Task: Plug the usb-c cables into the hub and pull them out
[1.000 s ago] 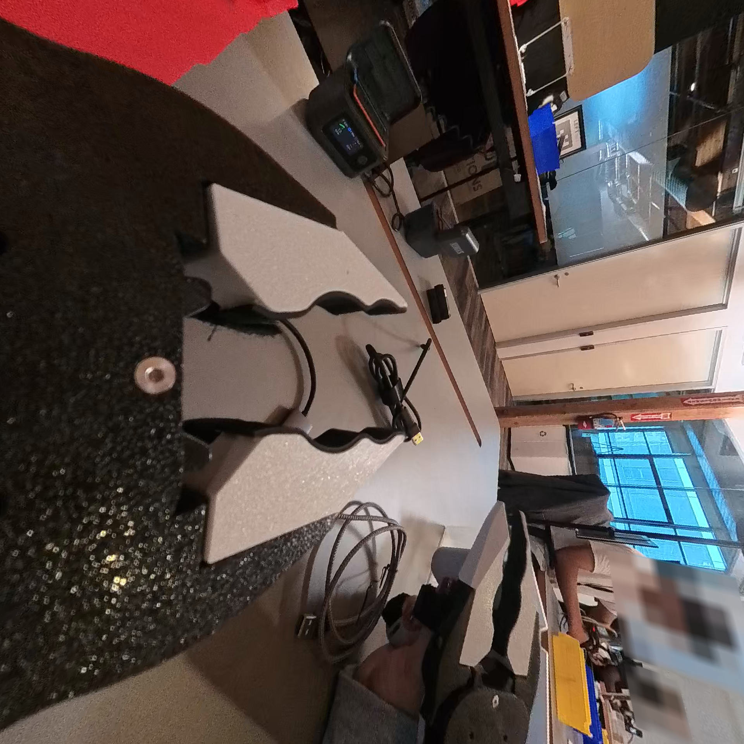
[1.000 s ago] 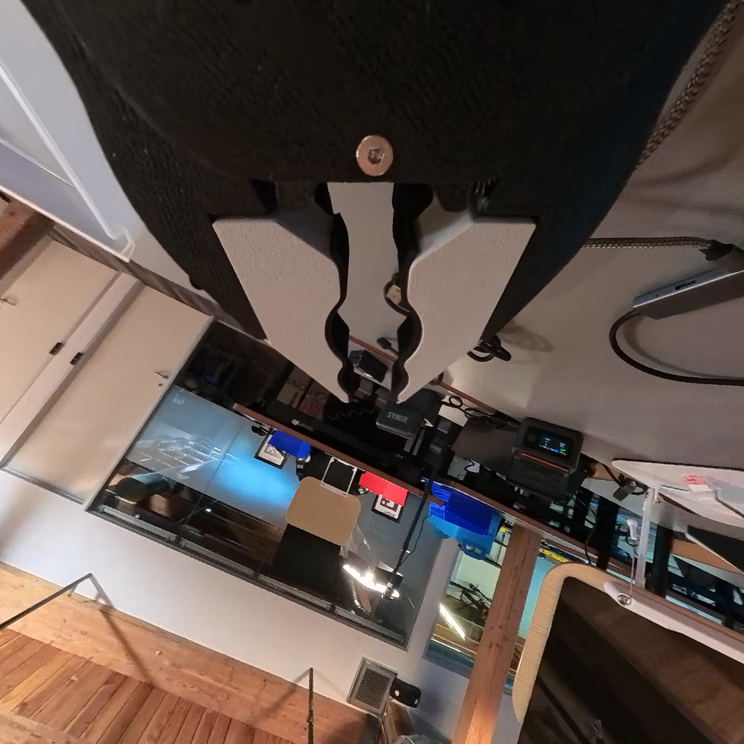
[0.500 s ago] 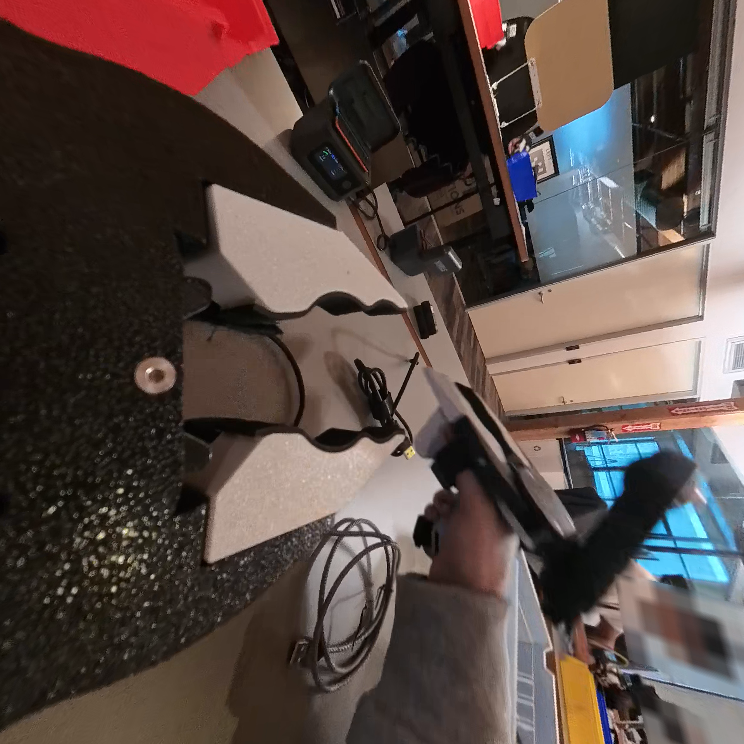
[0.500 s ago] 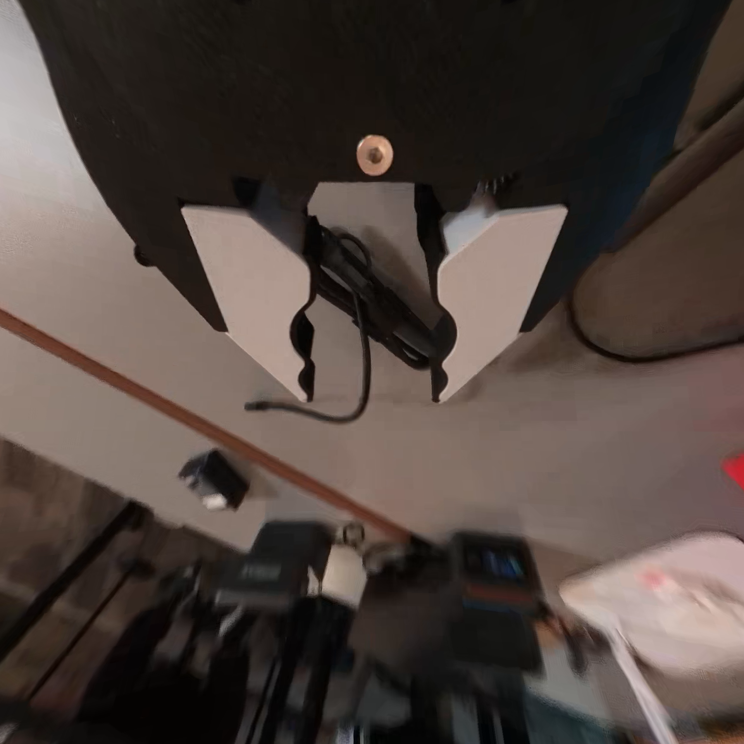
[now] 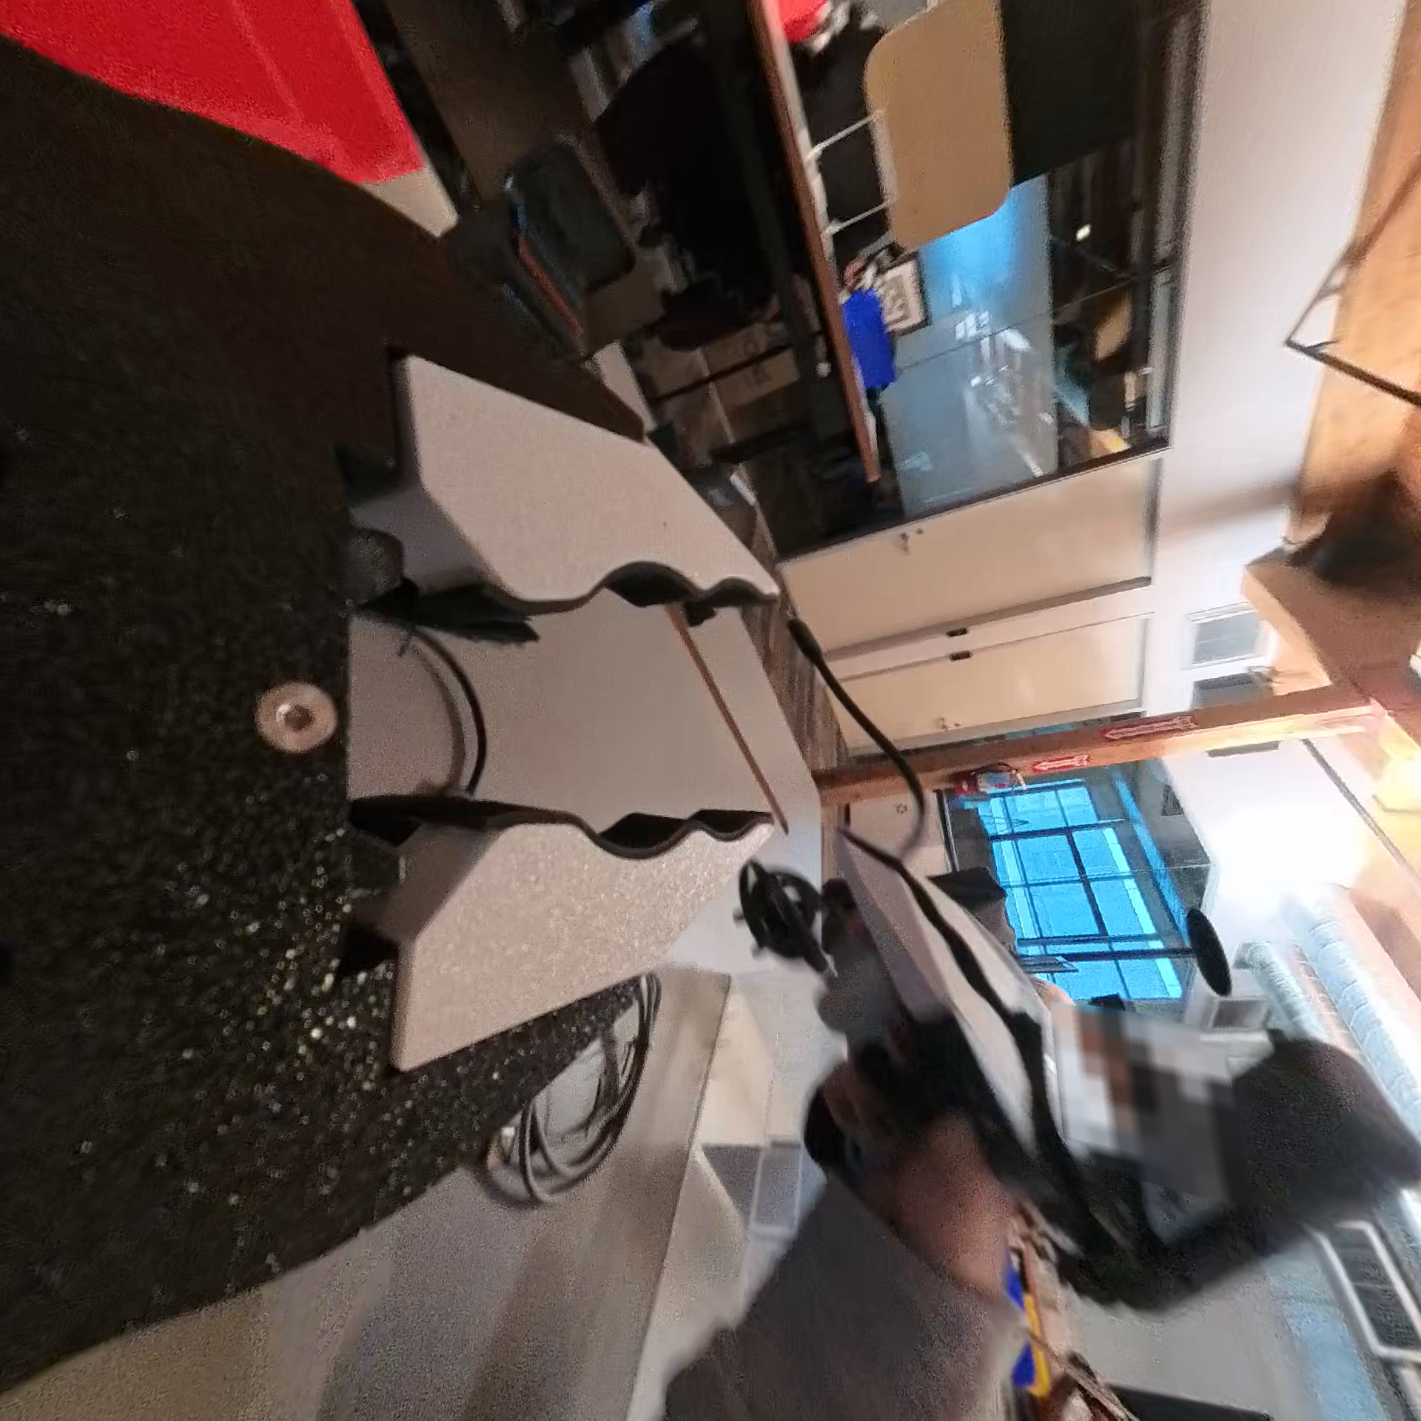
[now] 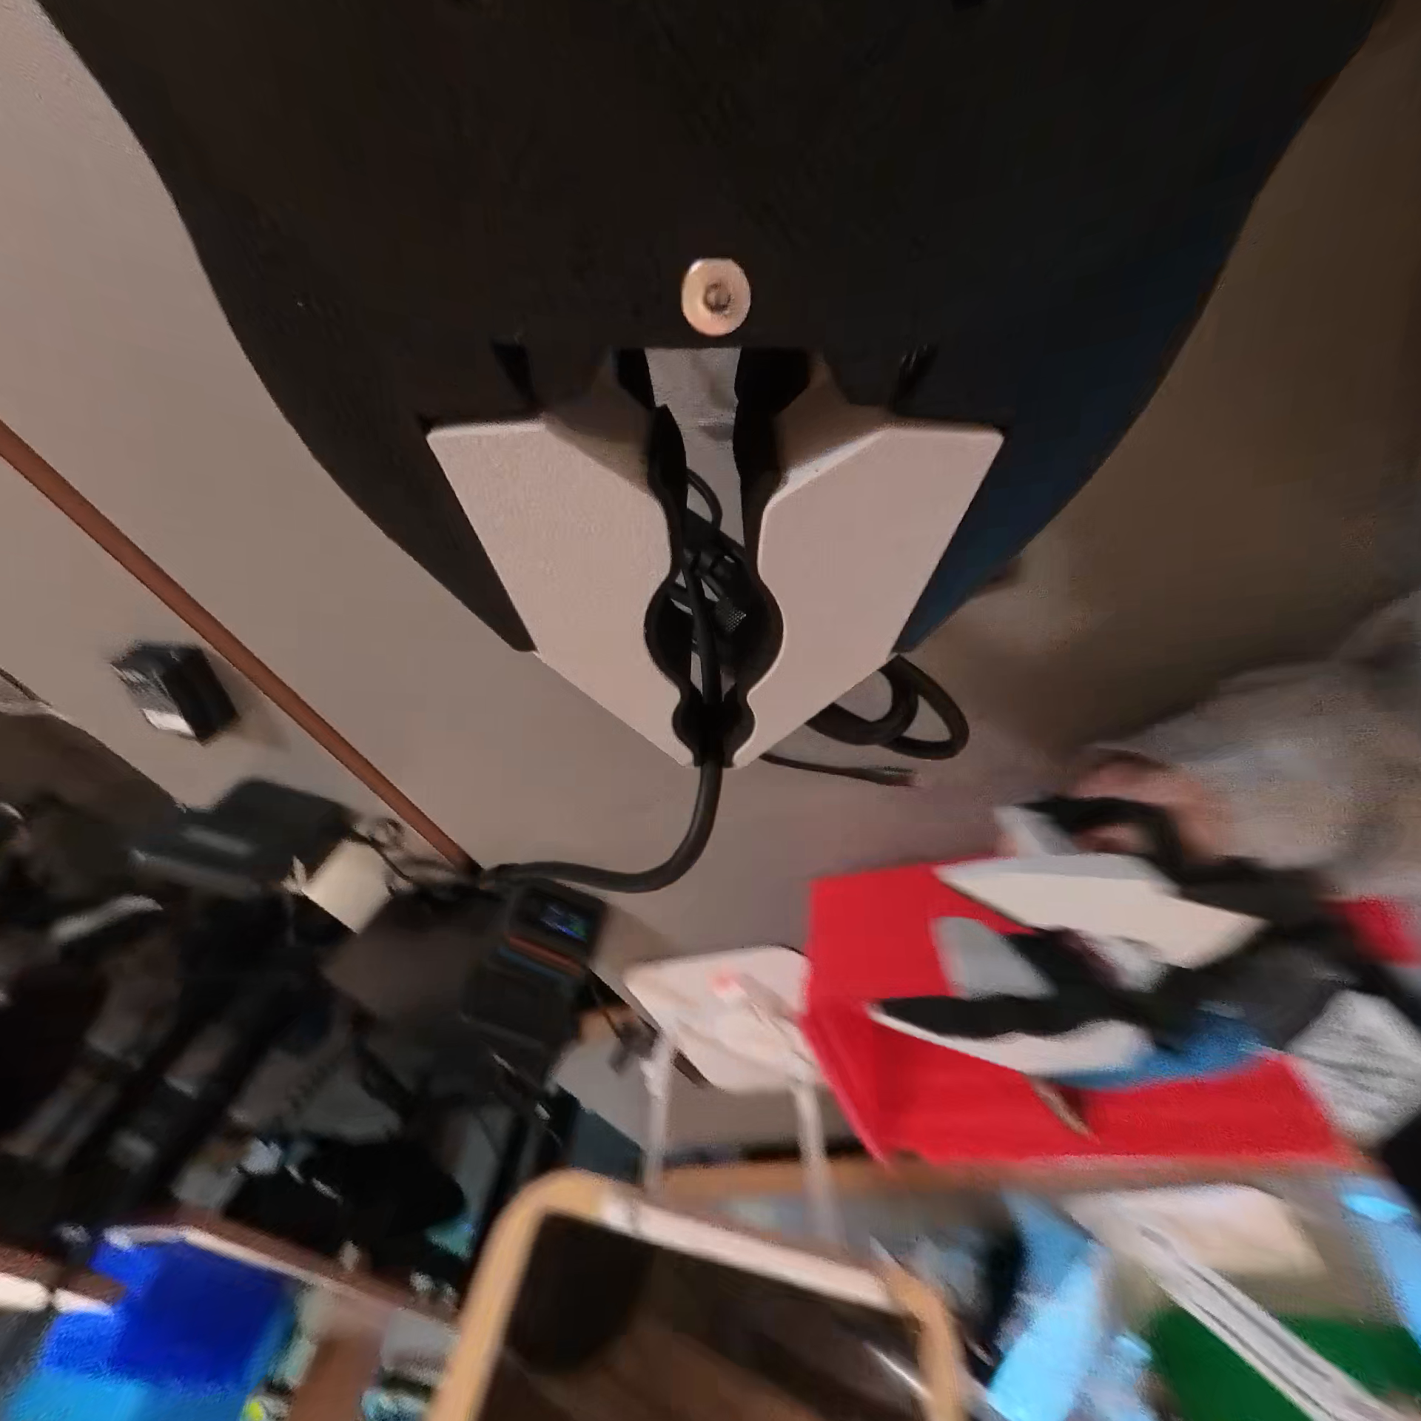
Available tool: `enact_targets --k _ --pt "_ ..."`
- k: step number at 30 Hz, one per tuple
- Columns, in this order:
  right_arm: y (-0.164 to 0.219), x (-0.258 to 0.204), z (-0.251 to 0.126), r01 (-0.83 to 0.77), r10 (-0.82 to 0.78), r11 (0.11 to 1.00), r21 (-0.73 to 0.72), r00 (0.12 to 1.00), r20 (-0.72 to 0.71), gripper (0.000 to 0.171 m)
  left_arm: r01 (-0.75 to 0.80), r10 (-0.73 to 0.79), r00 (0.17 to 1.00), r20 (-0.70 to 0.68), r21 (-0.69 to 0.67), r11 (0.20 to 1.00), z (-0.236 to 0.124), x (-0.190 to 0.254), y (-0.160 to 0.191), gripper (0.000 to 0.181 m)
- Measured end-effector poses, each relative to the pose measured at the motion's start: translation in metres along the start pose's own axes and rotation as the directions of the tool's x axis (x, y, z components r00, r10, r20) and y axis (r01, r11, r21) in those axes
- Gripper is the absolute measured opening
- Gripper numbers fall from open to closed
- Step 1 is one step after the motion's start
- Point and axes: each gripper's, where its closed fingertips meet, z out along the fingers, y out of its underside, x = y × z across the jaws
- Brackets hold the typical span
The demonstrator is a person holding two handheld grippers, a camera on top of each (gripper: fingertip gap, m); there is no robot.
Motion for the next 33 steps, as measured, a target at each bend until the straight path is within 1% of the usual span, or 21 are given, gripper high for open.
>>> enact_targets --k 2,4,6,8,9,10,11,13,14,15,16,17,18,20,22,23,25,26,29,30,33 --pt "-0.013 -0.037 -0.023 0.027 -0.032 0.998 0.049 0.994 0.107 0.001 -0.176 0.177 0.982 0.067 -0.018 0.984 -0.002 -0.005 -0.001 0.045" --pt "-0.016 -0.069 -0.037 0.083 -0.098 0.993 0.085 0.976 0.197 0.002 -0.372 0.378 0.919 0.111 -0.067 0.926 -0.002 -0.004 -0.001 0.042" --pt "-0.008 -0.090 -0.045 0.110 -0.127 0.991 0.078 0.959 0.254 0.002 -0.489 0.496 0.863 0.097 -0.090 0.868 -0.001 0.006 0.001 0.048" --pt "-0.001 -0.105 -0.052 0.094 -0.112 0.993 0.073 0.943 0.314 0.002 -0.573 0.582 0.811 0.054 -0.128 0.810 0.003 0.016 0.011 0.055" --pt "0.003 -0.110 -0.055 0.080 -0.099 0.994 0.072 0.937 0.336 0.002 -0.605 0.615 0.788 0.037 -0.140 0.784 0.004 0.019 0.015 0.054" --pt "0.007 -0.112 -0.057 0.068 -0.088 0.995 0.070 0.934 0.346 0.002 -0.638 0.646 0.764 0.009 -0.146 0.756 0.004 0.023 0.020 0.038" --pt "0.010 -0.113 -0.059 0.059 -0.079 0.996 0.066 0.933 0.352 0.002 -0.670 0.671 0.740 -0.047 -0.135 0.730 0.003 0.031 0.025 0.004" --pt "0.016 -0.114 -0.062 0.045 -0.064 0.997 0.063 0.935 0.349 0.002 -0.692 0.684 0.722 -0.109 -0.123 0.711 0.004 0.040 0.034 0.003" --pt "0.018 -0.107 -0.061 0.037 -0.054 0.997 0.062 0.952 0.302 0.002 -0.693 0.681 0.721 -0.132 -0.146 0.706 0.005 0.041 0.038 0.003" --pt "0.019 -0.091 -0.059 0.033 -0.045 0.998 0.062 0.979 0.199 0.004 -0.678 0.664 0.735 -0.138 -0.191 0.710 0.006 0.038 0.042 0.003" --pt "0.018 -0.070 -0.059 0.043 -0.048 0.996 0.073 0.997 0.054 0.011 -0.656 0.643 0.753 -0.138 -0.239 0.716 0.008 0.034 0.046 0.003" --pt "0.014 -0.054 -0.062 0.072 -0.065 0.993 0.094 0.995 -0.070 0.028 -0.639 0.629 0.765 -0.138 -0.280 0.716 0.009 0.030 0.049 0.003" --pt "0.008 -0.047 -0.066 0.101 -0.085 0.989 0.109 0.986 -0.142 0.040 -0.633 0.623 0.769 -0.146 -0.317 0.706 0.011 0.028 0.054 0.002" --pt "-0.004 -0.048 -0.066 0.132 -0.106 0.983 0.126 0.976 -0.193 0.056 -0.654 0.642 0.746 -0.178 -0.379 0.655 0.013 0.029 0.066 0.002" --pt "-0.003 -0.055 -0.050 0.143 -0.127 0.986 0.081 0.976 -0.175 0.054 -0.706 0.688 0.694 -0.213 -0.386 0.593 0.016 0.040 0.073 0.002" --pt "0.008 -0.052 -0.038 0.133 -0.128 0.991 0.014 0.976 -0.179 0.050 -0.721 0.698 0.681 -0.224 -0.374 0.583 0.017 0.048 0.073 0.002" --pt "0.040 -0.045 -0.012 0.113 -0.132 0.985 -0.131 0.980 -0.151 0.048 -0.716 0.684 0.691 -0.233 -0.353 0.602 0.020 0.061 0.072 0.002" --pt "0.051 -0.047 -0.002 0.096 -0.113 0.983 -0.157 0.988 -0.105 0.043 -0.707 0.673 0.701 -0.234 -0.347 0.616 0.020 0.064 0.071 0.002" --pt "0.053 -0.062 0.012 -0.003 0.004 0.998 -0.059 1.000 0.027 0.016 -0.715 0.676 0.695 -0.243 -0.332 0.616 0.018 0.067 0.072 0.001" --pt "0.055 -0.061 0.013 -0.014 0.016 0.998 -0.054 0.999 0.031 0.008 -0.711 0.671 0.700 -0.246 -0.329 0.621 0.018 0.067 0.072 0.002" --pt "0.055 -0.056 0.013 0.008 -0.008 1.000 -0.015 1.000 0.003 0.013 -0.653 0.606 0.757 -0.243 -0.330 0.682 0.017 0.067 0.073 0.002"
